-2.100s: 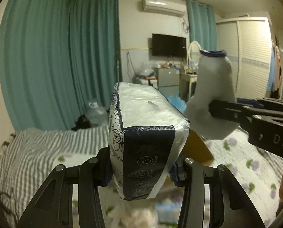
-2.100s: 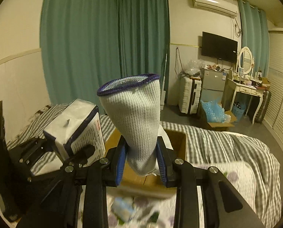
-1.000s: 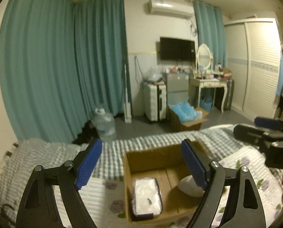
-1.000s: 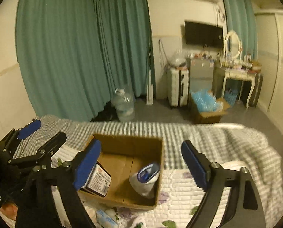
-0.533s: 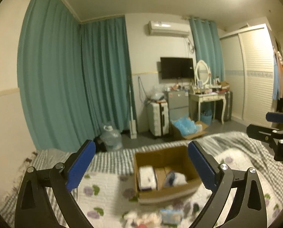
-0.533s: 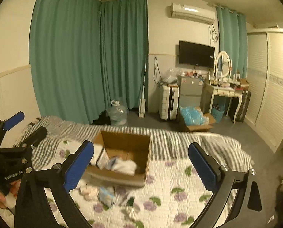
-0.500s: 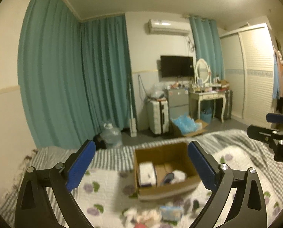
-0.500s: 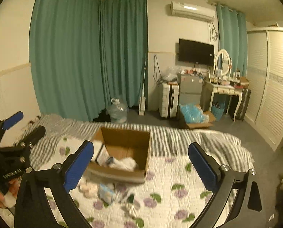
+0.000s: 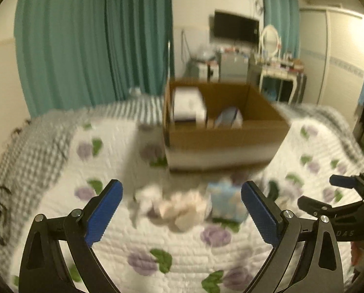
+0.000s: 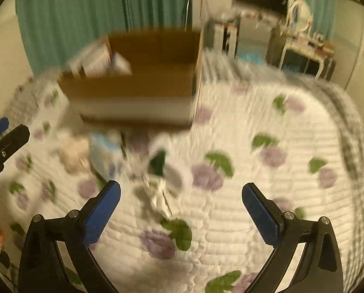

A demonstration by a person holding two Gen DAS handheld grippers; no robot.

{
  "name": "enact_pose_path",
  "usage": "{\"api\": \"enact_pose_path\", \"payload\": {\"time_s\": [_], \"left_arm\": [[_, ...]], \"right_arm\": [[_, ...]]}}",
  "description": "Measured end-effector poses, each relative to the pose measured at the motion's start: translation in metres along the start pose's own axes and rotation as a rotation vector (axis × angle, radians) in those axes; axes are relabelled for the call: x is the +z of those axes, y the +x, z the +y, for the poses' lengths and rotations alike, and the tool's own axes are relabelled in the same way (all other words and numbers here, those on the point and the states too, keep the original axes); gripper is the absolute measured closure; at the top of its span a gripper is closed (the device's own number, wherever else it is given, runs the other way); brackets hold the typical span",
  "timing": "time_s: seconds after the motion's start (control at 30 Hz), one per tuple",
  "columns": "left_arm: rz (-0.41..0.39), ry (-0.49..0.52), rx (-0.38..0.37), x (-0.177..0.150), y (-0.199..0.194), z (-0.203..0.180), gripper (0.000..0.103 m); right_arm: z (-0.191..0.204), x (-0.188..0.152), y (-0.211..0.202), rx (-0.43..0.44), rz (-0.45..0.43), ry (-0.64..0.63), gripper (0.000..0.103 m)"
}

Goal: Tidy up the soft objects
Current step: 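Grasp the rolled white sock with the right tool while the left grasps the blue tissue pack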

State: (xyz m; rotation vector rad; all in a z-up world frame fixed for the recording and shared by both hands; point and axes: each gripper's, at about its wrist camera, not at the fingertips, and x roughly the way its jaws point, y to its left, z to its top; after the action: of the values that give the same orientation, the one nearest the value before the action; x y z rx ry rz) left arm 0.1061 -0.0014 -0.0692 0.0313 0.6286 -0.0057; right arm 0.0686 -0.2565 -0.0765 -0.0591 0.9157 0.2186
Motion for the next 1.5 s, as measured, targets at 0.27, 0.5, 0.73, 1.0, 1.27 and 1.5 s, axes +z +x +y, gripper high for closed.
{"api": "enact_pose_path", "payload": {"time_s": [0.27, 0.5, 0.73, 1.0, 1.27, 1.5], "left_arm": [[0.161, 0.023, -0.021, -0.042, 0.045, -0.011, 0.004], [0.175, 0.047, -0.047, -0.047, 0.037, -0.029, 0.004], [0.166, 0.076, -0.083, -0.037, 0.032, -0.058, 0.005], [0.204, 0.026, -0.055, -0.025, 0.067, -0.075, 0.013], [0.19, 0.043, -0.011, -0.026, 0.099, -0.085, 0.031], [0.189, 0.027, -0.069, -0.027, 0.086, -0.062, 0.067]], "right_arm": [[0.013, -0.008, 0.051, 0.049, 0.124, -0.069, 0.039], [0.017, -0.01, 0.041, 0.073, 0.132, -0.092, 0.078], [0.009, -0.003, 0.003, 0.077, 0.03, -0.068, 0.079], [-0.008, 0.005, 0.003, 0.034, 0.006, -0.025, 0.078], [-0.018, 0.0, 0.012, 0.044, 0.017, -0.006, 0.078], [-0.023, -0.003, 0.012, 0.05, 0.021, 0.01, 0.078]]}}
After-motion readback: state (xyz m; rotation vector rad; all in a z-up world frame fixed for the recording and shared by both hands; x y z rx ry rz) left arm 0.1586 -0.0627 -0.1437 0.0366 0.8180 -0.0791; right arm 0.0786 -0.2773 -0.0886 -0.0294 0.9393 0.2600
